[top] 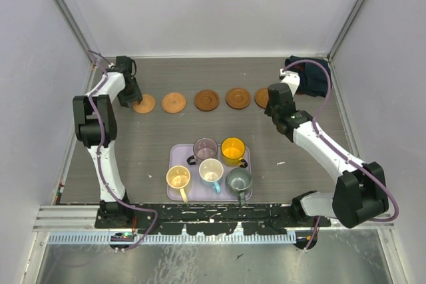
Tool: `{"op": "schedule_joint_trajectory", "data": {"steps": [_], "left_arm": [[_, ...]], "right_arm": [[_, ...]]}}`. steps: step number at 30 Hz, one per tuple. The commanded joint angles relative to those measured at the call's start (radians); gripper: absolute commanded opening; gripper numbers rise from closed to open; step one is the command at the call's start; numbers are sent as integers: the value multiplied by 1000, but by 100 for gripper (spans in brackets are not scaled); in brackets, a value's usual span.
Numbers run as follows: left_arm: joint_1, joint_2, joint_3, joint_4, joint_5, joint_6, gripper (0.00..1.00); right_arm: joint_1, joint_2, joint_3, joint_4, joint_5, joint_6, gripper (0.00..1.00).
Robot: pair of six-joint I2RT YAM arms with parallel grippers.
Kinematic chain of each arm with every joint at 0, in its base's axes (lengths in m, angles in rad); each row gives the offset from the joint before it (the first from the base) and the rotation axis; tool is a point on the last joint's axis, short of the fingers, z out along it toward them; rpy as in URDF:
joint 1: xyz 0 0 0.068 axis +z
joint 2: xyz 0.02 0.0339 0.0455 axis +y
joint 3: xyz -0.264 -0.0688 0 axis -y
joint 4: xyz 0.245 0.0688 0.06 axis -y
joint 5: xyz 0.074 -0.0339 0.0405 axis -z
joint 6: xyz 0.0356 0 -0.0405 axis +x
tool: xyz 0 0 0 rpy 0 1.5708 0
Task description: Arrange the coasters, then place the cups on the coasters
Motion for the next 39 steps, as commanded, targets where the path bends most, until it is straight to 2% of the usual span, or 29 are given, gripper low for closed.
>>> {"op": "schedule_joint_trajectory", "data": {"steps": [1, 11, 23, 39], "left_arm": [[5, 62, 64, -15, 45, 5, 49], [6, 64, 72, -8, 49, 14, 50], [6, -34, 6, 43, 97, 9, 53], [9, -139, 33, 153, 33, 4, 59]], "right_arm": [[0, 14, 55, 20, 39, -9, 4], [0, 14, 59, 20, 28, 6, 4], [0, 9, 44, 26, 32, 9, 4], [0, 4, 16, 26, 5, 0, 3]]}}
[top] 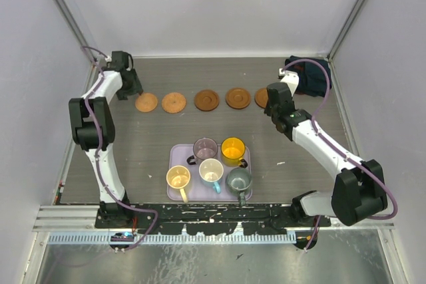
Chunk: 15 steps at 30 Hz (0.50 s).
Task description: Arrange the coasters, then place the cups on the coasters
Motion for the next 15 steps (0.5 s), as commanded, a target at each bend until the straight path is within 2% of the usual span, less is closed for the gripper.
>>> {"op": "schedule_joint_trajectory", "data": {"steps": [1, 6, 10, 15], "left_arm": [[1, -118, 16, 82, -9, 3, 59], [-1, -221, -150, 194, 147, -14, 49], [-19, -298, -295, 266, 239, -2, 30], [-63, -367, -434, 328, 286, 12, 2]], "right_arm": [[-1, -24, 1, 32, -2, 1, 3], [-1, -27, -1, 32, -4, 15, 3], [0, -34, -3, 32, -7, 26, 3], [0, -51, -11, 32, -10, 29, 3]]}}
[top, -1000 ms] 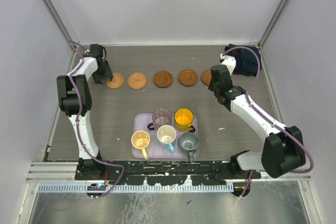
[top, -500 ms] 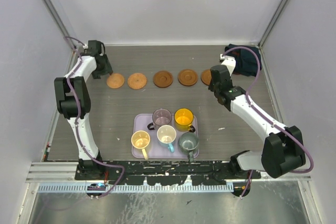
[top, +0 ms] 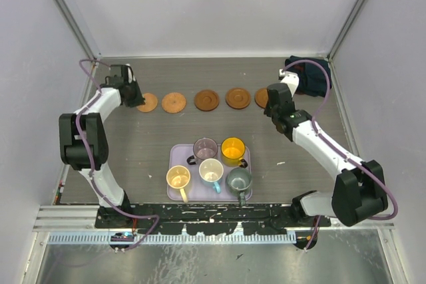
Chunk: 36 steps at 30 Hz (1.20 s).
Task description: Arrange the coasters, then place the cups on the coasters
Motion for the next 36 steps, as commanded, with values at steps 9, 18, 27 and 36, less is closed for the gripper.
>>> {"op": "schedule_joint_trajectory", "data": {"steps": [9, 18, 27, 36], "left_arm": [[-169, -69, -149, 132, 17, 30, 0], [-170, -4, -117, 135, -10, 7, 0], [-188, 81, -65, 105, -12, 17, 0], [-200, 146, -10, 86, -12, 23, 0]], "right_arm": [[0, -91, -29, 27, 18, 29, 3], [0, -101, -34, 18, 39, 23, 3], [0, -71, -20, 18, 37, 23, 3], [-1, -67, -20, 18, 50, 20, 3]]}}
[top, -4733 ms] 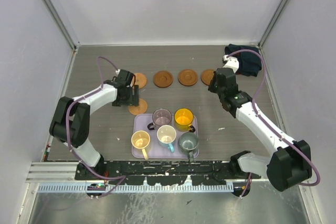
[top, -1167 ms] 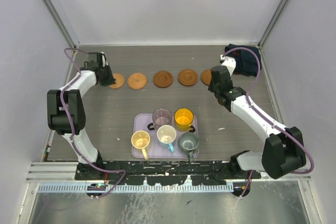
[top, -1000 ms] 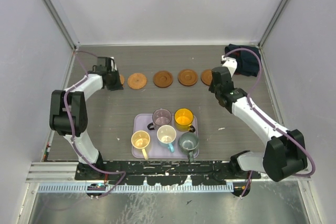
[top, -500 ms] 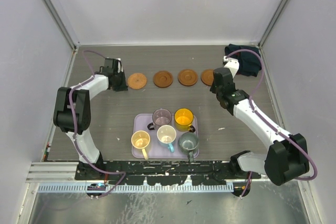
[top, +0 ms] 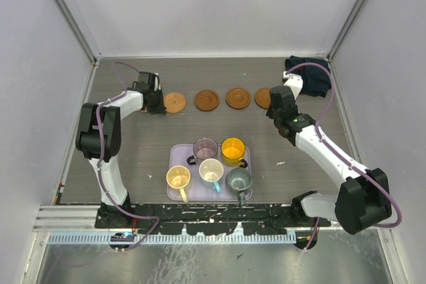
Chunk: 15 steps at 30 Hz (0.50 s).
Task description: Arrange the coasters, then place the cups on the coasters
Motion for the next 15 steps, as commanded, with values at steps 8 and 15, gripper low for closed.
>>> {"op": "schedule_joint_trajectory", "data": {"steps": [8, 15], "left_arm": [[-32, 66, 82, -11, -8, 14, 0], [-41, 66, 89, -26, -18, 17, 0]], "right_arm": [[0, 7, 14, 32, 32, 3, 3], [0, 5, 8, 33, 34, 1, 3]]}}
